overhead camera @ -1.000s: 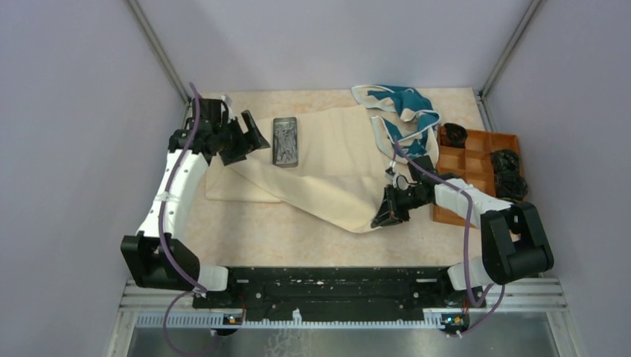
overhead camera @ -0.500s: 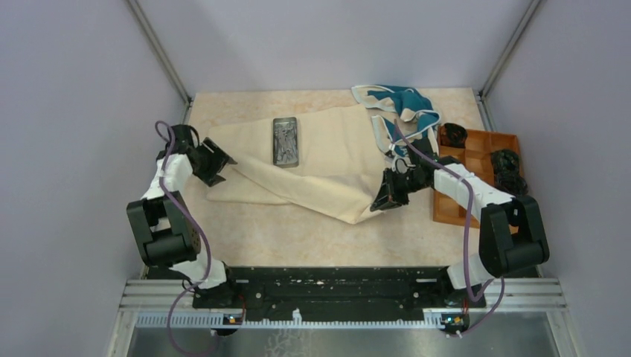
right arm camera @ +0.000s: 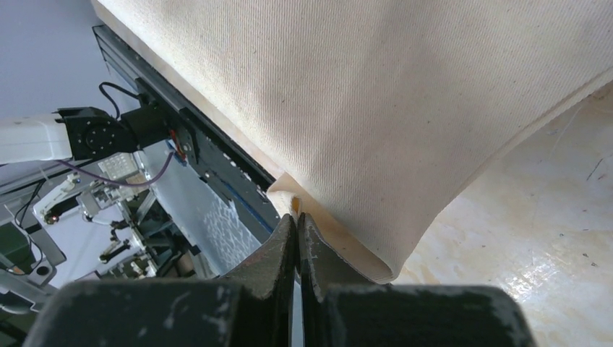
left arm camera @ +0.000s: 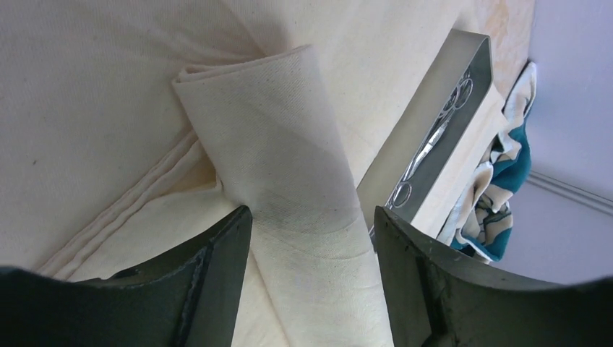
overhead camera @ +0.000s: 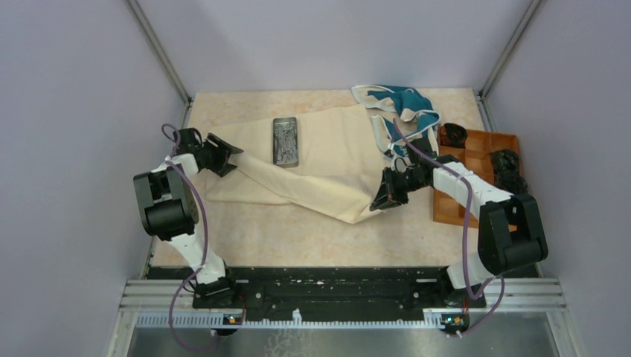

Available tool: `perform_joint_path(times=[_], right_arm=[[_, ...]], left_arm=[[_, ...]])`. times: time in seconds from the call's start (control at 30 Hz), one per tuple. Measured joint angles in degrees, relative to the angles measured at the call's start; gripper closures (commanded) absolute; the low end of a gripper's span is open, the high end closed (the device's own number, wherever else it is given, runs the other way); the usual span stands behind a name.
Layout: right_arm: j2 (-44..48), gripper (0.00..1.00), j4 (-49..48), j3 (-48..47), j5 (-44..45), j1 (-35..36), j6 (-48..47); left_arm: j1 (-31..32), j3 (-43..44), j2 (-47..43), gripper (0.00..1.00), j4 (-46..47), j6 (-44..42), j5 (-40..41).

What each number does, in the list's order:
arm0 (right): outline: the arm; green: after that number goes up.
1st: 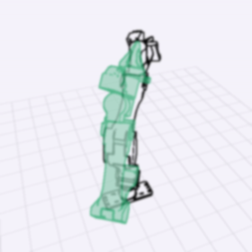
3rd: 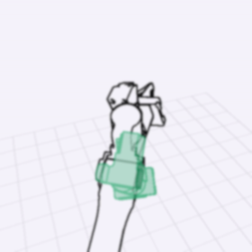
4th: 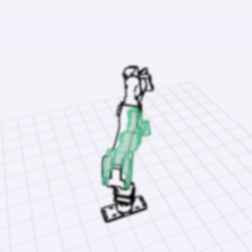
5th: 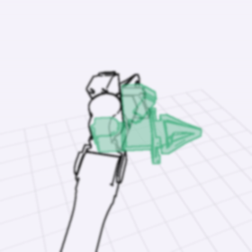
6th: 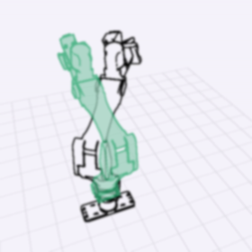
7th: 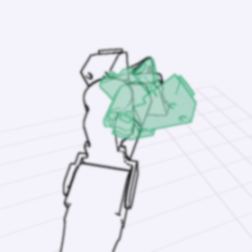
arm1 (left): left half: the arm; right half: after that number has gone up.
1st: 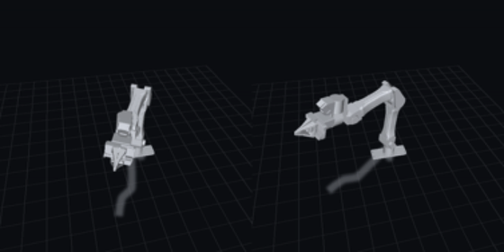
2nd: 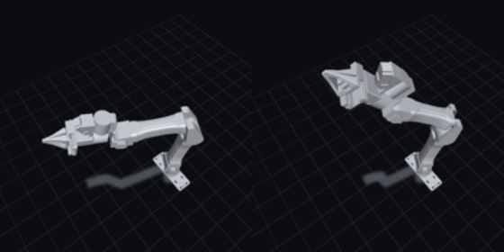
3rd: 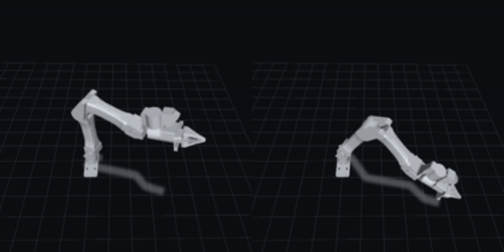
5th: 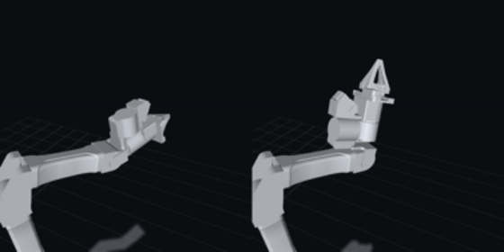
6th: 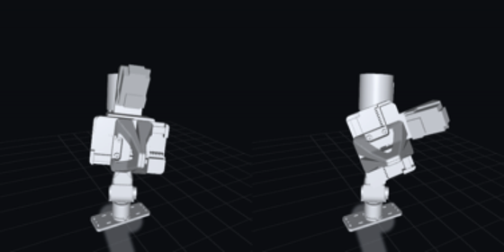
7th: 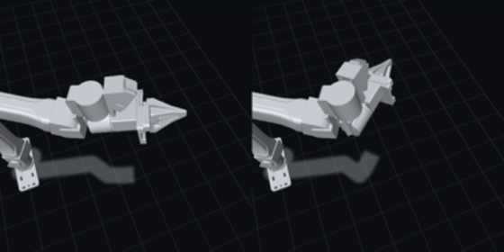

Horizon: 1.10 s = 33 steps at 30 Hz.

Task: Open and lay out the surgical kit
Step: Open the surgical kit at the center of the board.

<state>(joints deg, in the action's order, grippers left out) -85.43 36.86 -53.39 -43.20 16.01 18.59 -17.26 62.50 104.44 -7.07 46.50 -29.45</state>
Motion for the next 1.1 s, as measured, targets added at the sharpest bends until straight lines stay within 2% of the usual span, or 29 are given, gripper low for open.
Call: perform_joint_path(times=[0.07, 0.2, 0.3, 0.4, 0.53, 0.77, 0.87, 1.03, 1.1], right_arm=[[-0.2, 1.00, 0.0, 0.0, 0.0, 0.0, 0.0], [-0.3, 1.00, 0.0, 0.0, 0.0, 0.0, 0.0], [-0.6, 1.00, 0.1, 0.0, 0.2, 0.0, -0.2], [-0.6, 1.00, 1.0, -0.8, 1.1, 0.0, -0.6], [-0.6, 1.00, 3.4, -2.5, 4.3, 0.0, -1.0], [-0.6, 1.00, 9.2, -2.9, 11.2, 0.0, -1.0], [-0.6, 1.00, 12.1, -2.9, 14.9, 0.0, -0.7], [-0.6, 1.00, 16.5, -2.8, 19.2, 0.0, 0.7], [-0.6, 0.97, 18.4, -2.8, 21.2, 0.0, 1.1]], left_arm=[[0.0, 0.0, 0.8, 0.52, 1.2, 0.5, -0.3], [0.0, 0.5, 2.0, 0.70, 0.6, 0.2, 0.0], [0.0, 1.4, 1.9, 1.00, -1.9, -1.1, 0.8], [0.0, 2.7, 1.3, 1.00, -6.1, -3.1, 2.7], [0.0, 3.3, -4.0, 1.00, -15.2, -5.4, 7.3], [0.2, 0.3, -22.8, 1.00, -32.4, -5.0, 16.3], [0.2, -2.9, -32.2, 1.00, -41.2, -2.3, 20.9], [0.5, -5.5, -43.0, 1.00, -54.2, 3.7, 28.2], [0.6, -6.5, -47.9, 0.85, -58.4, 6.4, 30.4]])
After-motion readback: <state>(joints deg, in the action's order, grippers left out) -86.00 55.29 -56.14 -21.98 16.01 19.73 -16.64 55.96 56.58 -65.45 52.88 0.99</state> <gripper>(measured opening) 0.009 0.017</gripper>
